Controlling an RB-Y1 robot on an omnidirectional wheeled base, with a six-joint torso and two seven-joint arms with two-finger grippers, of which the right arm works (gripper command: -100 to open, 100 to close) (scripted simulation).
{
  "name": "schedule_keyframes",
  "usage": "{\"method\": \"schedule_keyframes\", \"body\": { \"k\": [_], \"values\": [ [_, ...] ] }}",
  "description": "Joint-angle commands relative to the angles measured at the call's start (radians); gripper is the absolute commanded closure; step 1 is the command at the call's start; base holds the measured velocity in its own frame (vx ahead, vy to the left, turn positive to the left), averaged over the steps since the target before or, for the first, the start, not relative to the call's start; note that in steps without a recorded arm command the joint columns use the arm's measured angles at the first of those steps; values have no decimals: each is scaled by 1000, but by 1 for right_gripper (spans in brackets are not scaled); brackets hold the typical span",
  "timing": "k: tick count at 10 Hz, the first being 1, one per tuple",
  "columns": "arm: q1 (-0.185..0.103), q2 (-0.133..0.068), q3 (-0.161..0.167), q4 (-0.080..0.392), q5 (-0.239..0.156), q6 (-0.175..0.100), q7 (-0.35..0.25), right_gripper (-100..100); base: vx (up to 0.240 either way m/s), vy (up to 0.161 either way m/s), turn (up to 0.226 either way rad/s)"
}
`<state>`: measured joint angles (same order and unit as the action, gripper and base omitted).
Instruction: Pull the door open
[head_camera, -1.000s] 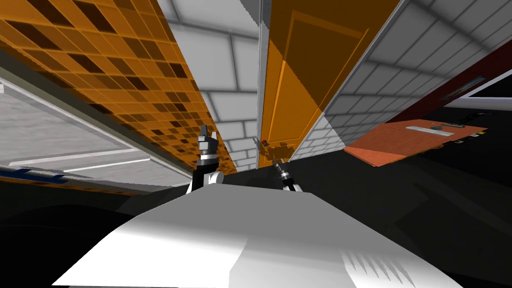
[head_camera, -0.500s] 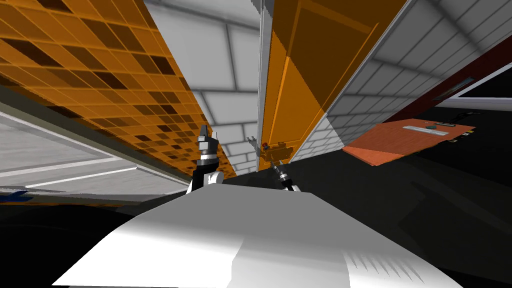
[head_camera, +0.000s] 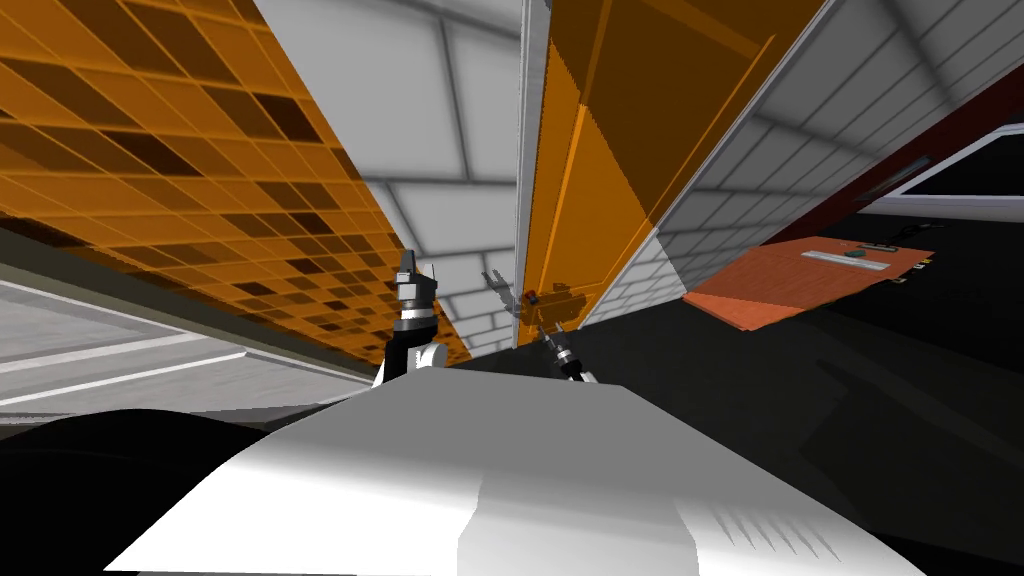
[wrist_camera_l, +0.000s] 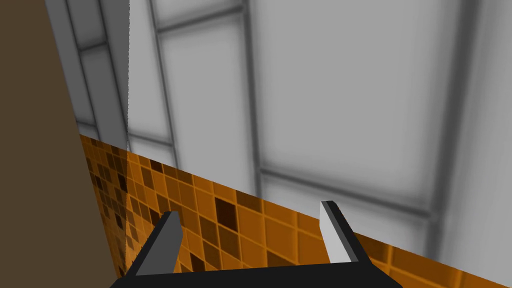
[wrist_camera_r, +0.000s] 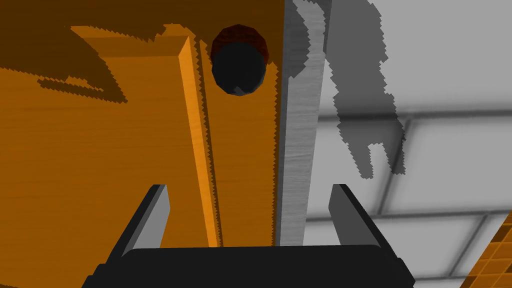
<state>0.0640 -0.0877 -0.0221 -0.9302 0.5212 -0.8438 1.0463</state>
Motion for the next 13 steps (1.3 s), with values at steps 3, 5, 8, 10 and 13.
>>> {"method": "schedule_keyframes", "body": {
  "k": [3,5,8,10,13],
  "values": [
    [-24,5,-1,70,26,-17,55,-100,179,35,-55],
    [-46,3,8,89,7,-15,69,-100,25,0,-67],
    [-91,9,23,141,-20,-13,106,-100,-53,10,-110],
    [-128,18,36,182,-42,-11,135,-100,28,20,-88],
    [-189,46,57,256,-81,-4,181,-100,129,26,-39]
  ]
}}
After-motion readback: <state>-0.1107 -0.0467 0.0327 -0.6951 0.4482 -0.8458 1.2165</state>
